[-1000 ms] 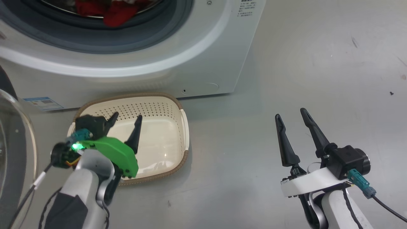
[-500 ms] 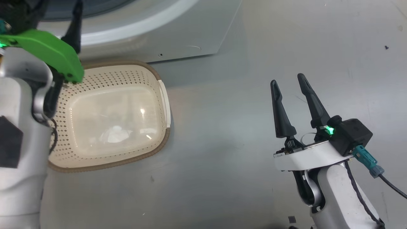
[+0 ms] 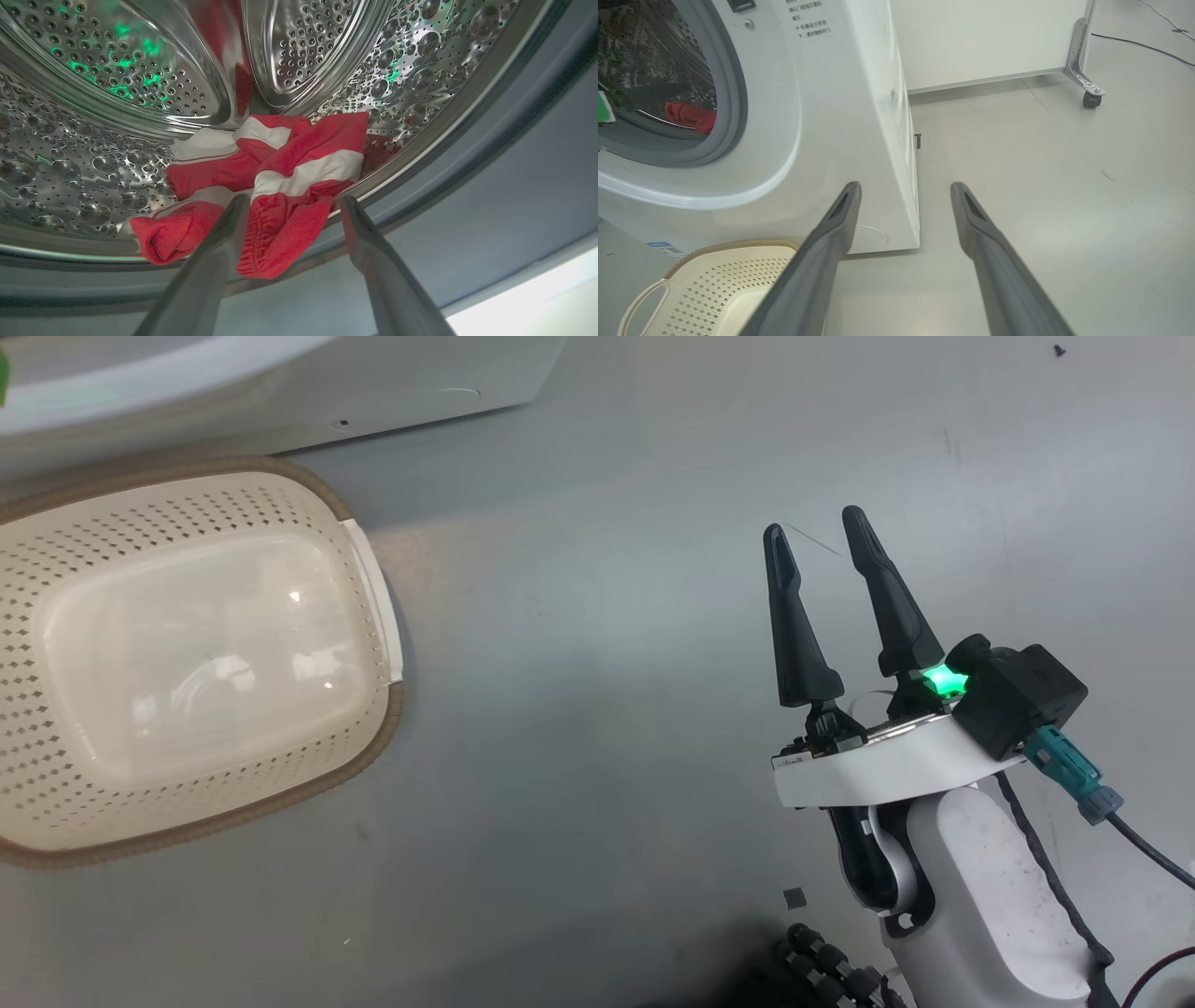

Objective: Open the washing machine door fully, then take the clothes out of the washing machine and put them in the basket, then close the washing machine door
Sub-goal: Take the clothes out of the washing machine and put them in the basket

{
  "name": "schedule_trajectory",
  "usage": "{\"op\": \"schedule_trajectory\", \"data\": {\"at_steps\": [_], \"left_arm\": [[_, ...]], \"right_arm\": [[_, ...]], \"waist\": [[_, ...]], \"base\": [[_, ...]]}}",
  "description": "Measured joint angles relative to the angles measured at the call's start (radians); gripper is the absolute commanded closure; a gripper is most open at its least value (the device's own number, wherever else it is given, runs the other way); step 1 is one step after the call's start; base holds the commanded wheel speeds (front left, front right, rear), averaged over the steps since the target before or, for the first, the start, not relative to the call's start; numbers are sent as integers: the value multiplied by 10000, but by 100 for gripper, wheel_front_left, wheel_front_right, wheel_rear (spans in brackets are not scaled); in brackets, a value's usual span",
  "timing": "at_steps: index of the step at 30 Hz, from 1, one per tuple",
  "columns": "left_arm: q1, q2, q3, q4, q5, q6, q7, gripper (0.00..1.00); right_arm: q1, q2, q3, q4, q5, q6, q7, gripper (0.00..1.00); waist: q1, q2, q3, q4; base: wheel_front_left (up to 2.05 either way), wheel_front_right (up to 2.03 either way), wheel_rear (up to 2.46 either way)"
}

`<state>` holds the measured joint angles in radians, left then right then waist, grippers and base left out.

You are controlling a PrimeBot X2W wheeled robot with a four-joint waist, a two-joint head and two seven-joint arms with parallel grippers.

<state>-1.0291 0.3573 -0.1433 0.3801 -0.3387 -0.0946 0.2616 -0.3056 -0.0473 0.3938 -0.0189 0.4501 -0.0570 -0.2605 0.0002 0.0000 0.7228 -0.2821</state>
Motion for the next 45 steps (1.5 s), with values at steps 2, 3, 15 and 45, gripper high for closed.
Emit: {"op": "schedule_trajectory", "data": {"at_steps": [2,3,15,45], "left_arm": [[-210,128,27,92,15,-2,90,0],[-330,188,25,146,27,-17,136,0],[-1592,976,96,828,155,-127,826,0],[-2367,545,-117,1774,184,35,1588,100]], "right_arm": [[-74,2,113,-13,65,-77,0,0],[-121,2,157,-25,130,-75,0,0],[-524,12,464,-73,512,-171,0,0],[-885,12,451,288,313,-268,0,0]], "waist": [[0,0,177,-181],[0,0,263,-265],[-1,0,984,-1003],[-1,0,872,-872]], "base": [[0,0,0],[0,0,0],[0,0,0],[0,0,0]]}}
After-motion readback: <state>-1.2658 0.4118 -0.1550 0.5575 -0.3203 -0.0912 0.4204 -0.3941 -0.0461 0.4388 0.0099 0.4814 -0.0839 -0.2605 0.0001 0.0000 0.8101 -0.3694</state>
